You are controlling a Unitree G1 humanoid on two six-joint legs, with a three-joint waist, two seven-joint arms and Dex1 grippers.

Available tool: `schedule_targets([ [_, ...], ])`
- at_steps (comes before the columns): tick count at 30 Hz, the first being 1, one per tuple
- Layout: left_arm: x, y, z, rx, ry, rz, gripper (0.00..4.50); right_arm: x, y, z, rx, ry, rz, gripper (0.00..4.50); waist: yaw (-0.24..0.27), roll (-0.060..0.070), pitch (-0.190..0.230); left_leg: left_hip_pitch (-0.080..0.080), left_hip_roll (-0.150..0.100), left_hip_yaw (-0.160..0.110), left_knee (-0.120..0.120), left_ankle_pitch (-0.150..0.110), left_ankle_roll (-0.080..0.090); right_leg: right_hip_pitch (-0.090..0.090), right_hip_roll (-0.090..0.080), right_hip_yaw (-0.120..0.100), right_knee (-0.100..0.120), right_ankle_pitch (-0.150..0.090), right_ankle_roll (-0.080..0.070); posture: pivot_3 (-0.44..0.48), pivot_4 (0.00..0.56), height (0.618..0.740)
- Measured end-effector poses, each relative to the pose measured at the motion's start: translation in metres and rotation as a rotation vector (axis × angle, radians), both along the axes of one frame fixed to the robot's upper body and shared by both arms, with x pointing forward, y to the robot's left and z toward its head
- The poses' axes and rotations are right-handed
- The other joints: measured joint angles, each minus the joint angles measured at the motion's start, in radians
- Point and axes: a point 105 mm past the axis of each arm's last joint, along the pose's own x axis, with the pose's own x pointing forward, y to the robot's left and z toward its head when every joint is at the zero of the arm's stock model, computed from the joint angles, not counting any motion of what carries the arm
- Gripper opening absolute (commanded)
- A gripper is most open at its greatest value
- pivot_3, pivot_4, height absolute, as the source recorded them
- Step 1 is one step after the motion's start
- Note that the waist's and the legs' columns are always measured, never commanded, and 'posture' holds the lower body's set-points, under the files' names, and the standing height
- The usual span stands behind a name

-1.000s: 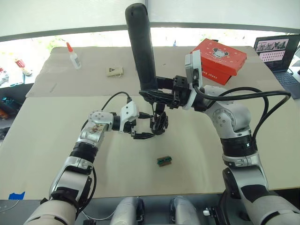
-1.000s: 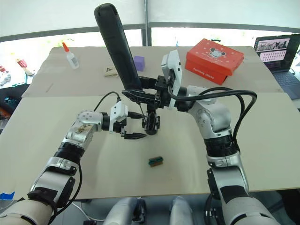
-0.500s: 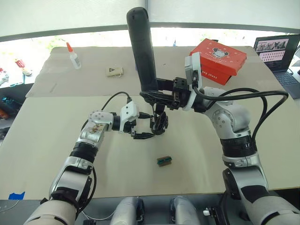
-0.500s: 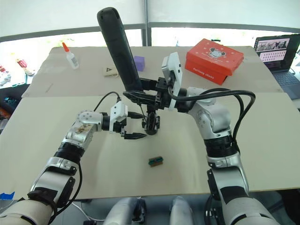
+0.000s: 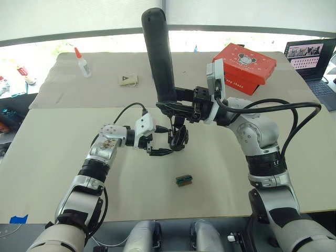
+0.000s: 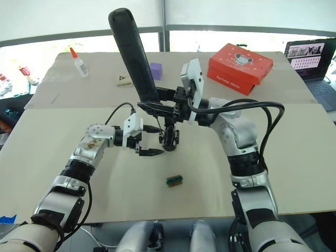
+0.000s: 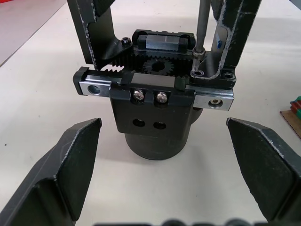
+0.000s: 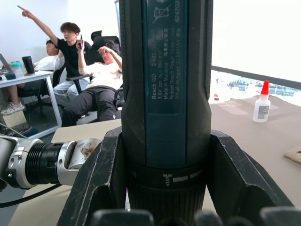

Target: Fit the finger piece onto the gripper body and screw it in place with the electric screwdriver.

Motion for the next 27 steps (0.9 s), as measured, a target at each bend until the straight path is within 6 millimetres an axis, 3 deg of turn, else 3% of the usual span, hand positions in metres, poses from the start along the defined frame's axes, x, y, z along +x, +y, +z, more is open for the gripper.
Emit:
schedule_targets([
  [27,0.0000,0.0000,0.0000,0.000,0.000,0.000,4.50,-0.0016,-0.0017,-0.0041,-0.002,0.001,0.013,1.92,0.000,0.000,0.000,0.000,0.000,0.000,0.000,0.000,0.000,0.000,0.000,0.000,0.000,0.000,0.000,0.000,0.150,0.740],
])
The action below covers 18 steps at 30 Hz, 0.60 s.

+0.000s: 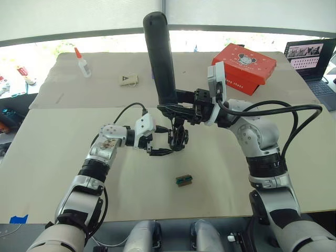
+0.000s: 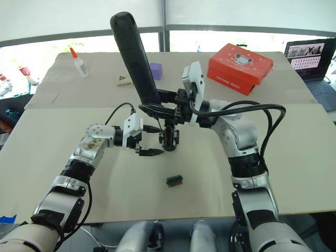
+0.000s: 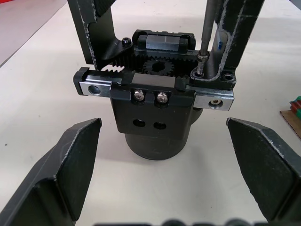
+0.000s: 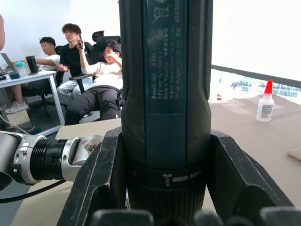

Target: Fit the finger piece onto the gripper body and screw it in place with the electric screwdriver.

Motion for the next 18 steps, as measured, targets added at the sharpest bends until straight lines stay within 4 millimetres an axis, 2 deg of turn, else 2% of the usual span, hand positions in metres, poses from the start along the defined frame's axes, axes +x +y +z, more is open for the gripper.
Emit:
schedule_targets([
  [18,-0.0004,-0.0009,0.0017,-0.001,-0.008,-0.004,4.50,0.0008,0.0008,0.0001,-0.002,-0.001,-0.004,1.92,0.000,0.000,0.000,0.000,0.000,0.000,0.000,0.000,0.000,0.000,0.000,0.000,0.000,0.000,0.000,0.000,0.150,0.740],
])
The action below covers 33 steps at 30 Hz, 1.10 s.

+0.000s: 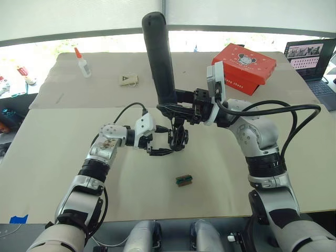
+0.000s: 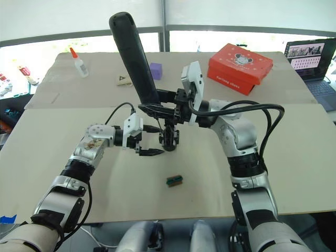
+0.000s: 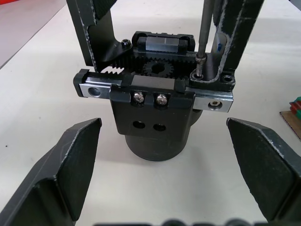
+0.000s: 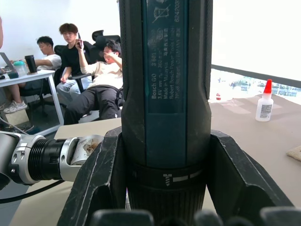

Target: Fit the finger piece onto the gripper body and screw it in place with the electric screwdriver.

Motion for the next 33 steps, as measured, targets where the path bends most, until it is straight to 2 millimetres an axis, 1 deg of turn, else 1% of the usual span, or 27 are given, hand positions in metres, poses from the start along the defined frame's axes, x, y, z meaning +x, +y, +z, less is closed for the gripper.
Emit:
schedule_targets([
  [19,0.000,0.000,0.000,0.000,0.000,0.001,4.50,0.002,-0.001,-0.005,-0.010,-0.001,-0.007,1.92,0.000,0.000,0.000,0.000,0.000,0.000,0.000,0.000,0.000,0.000,0.000,0.000,0.000,0.000,0.000,0.000,0.150,0.740],
  [25,0.001,0.001,-0.006,0.007,0.006,0.023,4.50,0.002,-0.003,-0.005,-0.003,-0.007,-0.016,1.92,0.000,0.000,0.000,0.000,0.000,0.000,0.000,0.000,0.000,0.000,0.000,0.000,0.000,0.000,0.000,0.000,0.150,0.740],
  [28,0.002,-0.003,-0.011,0.007,0.014,0.033,4.50,0.000,-0.003,-0.006,0.002,-0.012,-0.021,1.92,0.002,0.000,0.000,0.000,0.000,0.000,0.000,0.000,0.000,0.000,0.000,0.000,0.000,0.000,0.000,0.000,0.150,0.740],
  [33,0.004,-0.018,-0.019,-0.023,0.019,0.046,4.50,-0.002,-0.006,-0.007,0.010,-0.018,-0.029,1.92,0.002,0.000,0.000,0.000,0.000,0.000,0.001,0.000,0.000,0.001,0.000,0.000,0.000,0.000,0.000,0.000,0.150,0.740],
])
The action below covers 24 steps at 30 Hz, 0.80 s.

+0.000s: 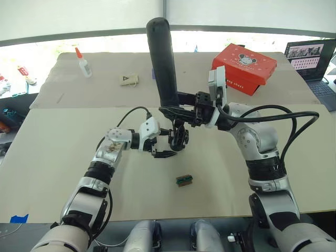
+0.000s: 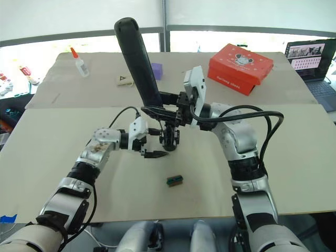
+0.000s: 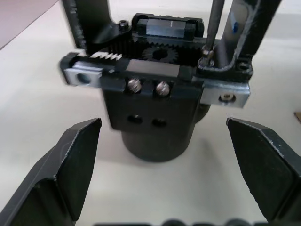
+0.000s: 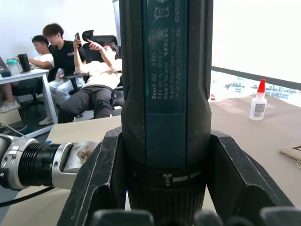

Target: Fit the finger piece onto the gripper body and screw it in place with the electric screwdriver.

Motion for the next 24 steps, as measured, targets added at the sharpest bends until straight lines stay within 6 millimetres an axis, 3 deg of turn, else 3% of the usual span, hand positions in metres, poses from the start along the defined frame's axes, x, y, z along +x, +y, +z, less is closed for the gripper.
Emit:
schedule_targets([
  [6,0.004,-0.008,-0.014,-0.016,0.020,0.047,4.50,-0.001,-0.001,0.000,0.001,-0.006,-0.014,1.92,0.000,0.000,0.000,0.000,0.000,0.000,0.000,0.000,0.000,0.000,0.000,0.000,0.000,0.000,0.000,0.000,0.150,0.740],
  [11,0.005,-0.007,-0.014,-0.042,0.033,0.061,2.34,-0.001,-0.002,0.001,-0.002,-0.012,-0.020,1.92,0.001,0.000,0.000,0.000,0.000,0.000,0.000,0.000,0.000,0.000,0.000,0.000,0.000,0.000,0.000,0.000,0.150,0.740],
  [24,0.005,-0.009,-0.015,-0.052,0.035,0.059,2.28,-0.005,-0.012,-0.003,0.027,-0.007,-0.068,1.92,0.003,0.000,0.000,0.000,0.000,0.000,0.000,0.000,0.000,0.001,0.000,0.000,0.000,0.000,0.000,0.000,0.150,0.740],
])
